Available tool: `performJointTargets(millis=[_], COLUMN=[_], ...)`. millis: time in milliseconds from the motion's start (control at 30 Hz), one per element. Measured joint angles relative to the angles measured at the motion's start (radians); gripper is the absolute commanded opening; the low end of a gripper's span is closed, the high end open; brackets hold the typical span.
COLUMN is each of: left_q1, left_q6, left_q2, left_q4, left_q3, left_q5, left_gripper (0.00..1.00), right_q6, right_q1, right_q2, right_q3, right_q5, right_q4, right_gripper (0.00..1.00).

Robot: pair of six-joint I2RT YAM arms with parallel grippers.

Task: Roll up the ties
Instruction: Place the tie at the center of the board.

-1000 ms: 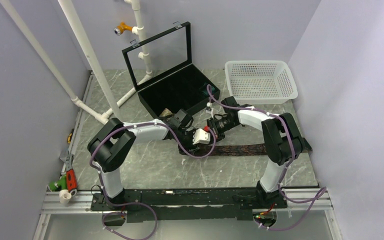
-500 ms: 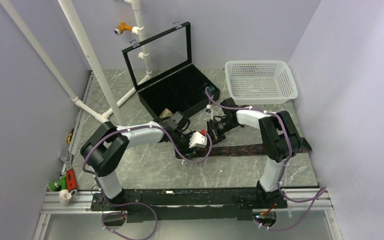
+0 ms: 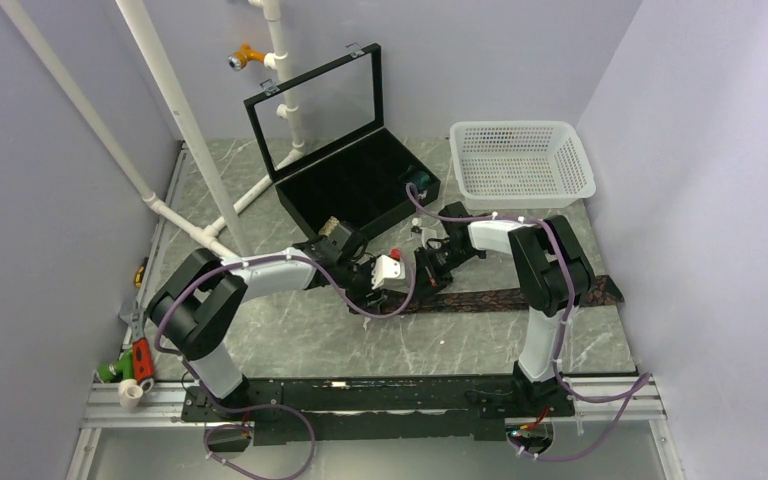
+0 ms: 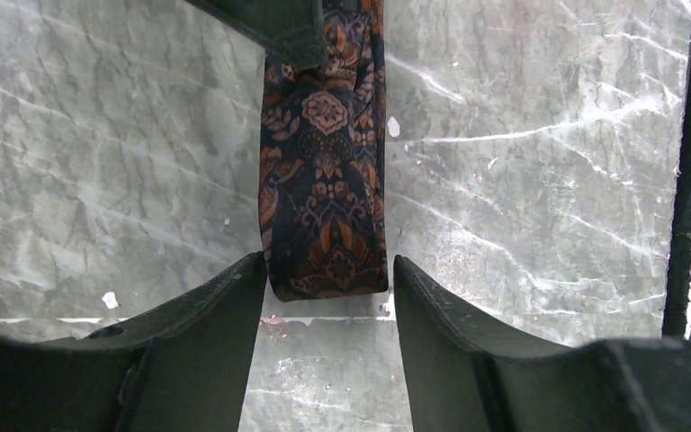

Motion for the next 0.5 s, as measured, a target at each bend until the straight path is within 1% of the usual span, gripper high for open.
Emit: performJointTargets(millis=[67, 200, 400, 500], left_q1=[-0.007, -0.031, -0.08, -0.107], left_q6=[-0.014, -0.039, -0.097, -0.142], left_q2=[0.0, 0.0, 0.003, 0.036], left_q4=[0.011, 0.022, 0.043, 0.08], left_q3=[0.0, 0.011, 0.071, 0.114], left_q5=[0.002, 0.002, 0.002, 0.002], left_gripper=[0.43, 0.37, 0.39, 0.41], right_q6=[-0.002, -0.005, -0.005, -0.004], right_q1=[0.001, 0.004, 0.01, 0.011], right_q2=[0.0, -0.006, -0.013, -0.013], right_q3=[0.0, -0.003, -0.012, -0.014], right_q5=[0.0, 0.004, 0.006, 0.004], right_q4=[0.0, 0.003, 0.013, 0.016], right_gripper=[0.0, 0.0, 0.0, 0.0])
